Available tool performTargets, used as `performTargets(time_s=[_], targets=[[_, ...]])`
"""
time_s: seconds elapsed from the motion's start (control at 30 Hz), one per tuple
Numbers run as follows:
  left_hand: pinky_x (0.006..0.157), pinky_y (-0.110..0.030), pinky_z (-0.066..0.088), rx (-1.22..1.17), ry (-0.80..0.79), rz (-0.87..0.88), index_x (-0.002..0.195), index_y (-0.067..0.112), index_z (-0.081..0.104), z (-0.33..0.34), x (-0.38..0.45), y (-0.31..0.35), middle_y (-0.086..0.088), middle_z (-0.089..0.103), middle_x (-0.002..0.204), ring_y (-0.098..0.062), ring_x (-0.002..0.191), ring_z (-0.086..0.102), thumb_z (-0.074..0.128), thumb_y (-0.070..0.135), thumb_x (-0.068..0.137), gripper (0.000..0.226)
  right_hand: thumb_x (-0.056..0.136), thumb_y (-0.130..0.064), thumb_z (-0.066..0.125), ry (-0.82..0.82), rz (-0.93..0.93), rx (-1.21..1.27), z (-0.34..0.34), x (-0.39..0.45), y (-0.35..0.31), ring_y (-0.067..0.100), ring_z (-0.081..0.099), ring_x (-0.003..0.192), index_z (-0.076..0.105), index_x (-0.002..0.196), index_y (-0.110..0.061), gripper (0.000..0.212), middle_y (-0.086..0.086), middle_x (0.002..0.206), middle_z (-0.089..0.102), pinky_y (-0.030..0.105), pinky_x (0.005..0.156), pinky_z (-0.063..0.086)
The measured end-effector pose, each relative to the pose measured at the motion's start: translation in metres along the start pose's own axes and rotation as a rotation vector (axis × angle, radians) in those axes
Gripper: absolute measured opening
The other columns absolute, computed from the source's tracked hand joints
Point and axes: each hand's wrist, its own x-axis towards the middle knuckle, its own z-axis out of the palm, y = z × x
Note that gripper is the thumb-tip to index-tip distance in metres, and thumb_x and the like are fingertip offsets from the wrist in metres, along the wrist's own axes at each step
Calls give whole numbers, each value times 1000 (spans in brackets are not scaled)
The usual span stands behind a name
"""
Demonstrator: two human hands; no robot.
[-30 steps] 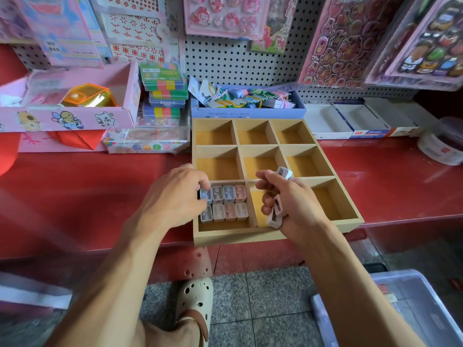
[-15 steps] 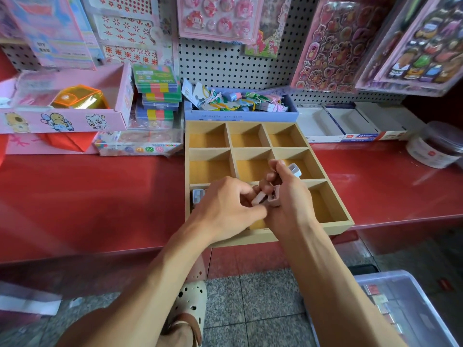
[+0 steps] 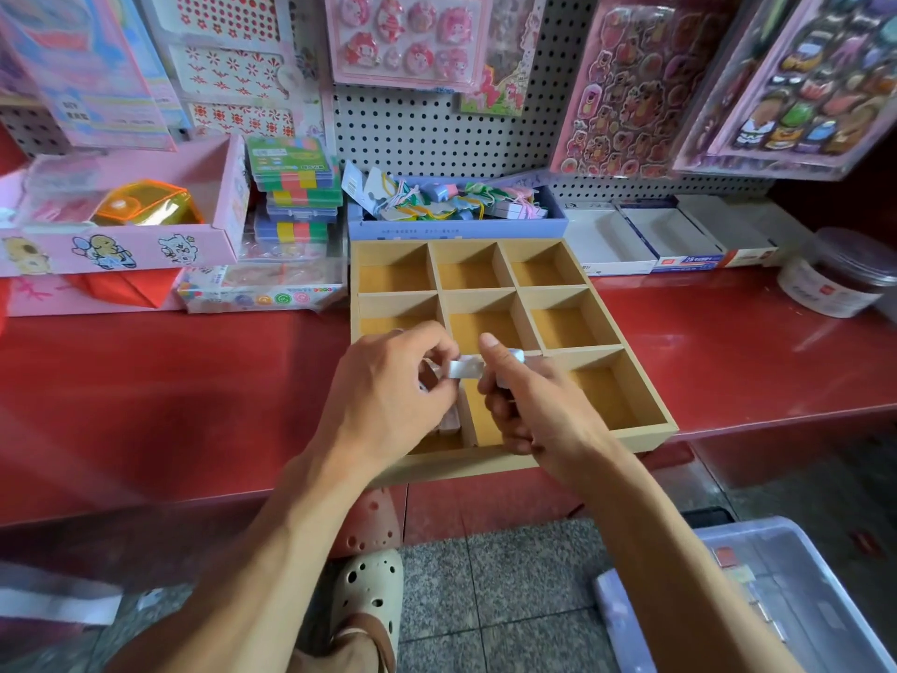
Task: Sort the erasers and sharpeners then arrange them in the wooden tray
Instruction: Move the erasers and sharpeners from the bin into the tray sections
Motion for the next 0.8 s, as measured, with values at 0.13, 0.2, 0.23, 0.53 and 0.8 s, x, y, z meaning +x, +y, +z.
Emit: performTargets(time_s=[0.13,0.2,0.23,0.53,0.8], targets=[[54,-32,53,-51,-53,23,81,22,69,0,0,2,24,56,60,-4,54,58,77,8,68,20,101,-30,53,-17,19,3,1,0,0,8,26,42,56,80,-11,29,-1,57,40,22,39,20],[57,-28,54,-98,-121,-25,83,25,72,-1,-1,2,25,59,60,2,55,59,82,11,65,25,102,-27,51,-35,4,-44,-3,3,1,7,27,41,58,88,-9,24,0,60,42,21,38,22],[58,-27,55,-123,-153,-53,84,26,71,-1,0,1,22,62,61,3,55,60,83,12,66,26,103,-27,50,-49,-12,-86,-5,4,1,7,28,41,57,89,-8,25,1,61,42,21,38,22],[61,-19,47,-165,-299,-75,106,35,72,-4,2,-4,8,62,85,-3,59,56,87,16,68,45,104,-24,52,-213,-110,-356,-12,9,-9,10,25,42,48,73,-9,35,4,59,36,22,39,19],[58,-33,49,-55,-249,-177,82,31,69,-12,2,-17,12,61,69,-4,54,52,87,24,60,30,103,-24,53,35,-25,-127,-17,9,2,6,29,41,65,87,-8,25,-2,60,37,21,36,23]])
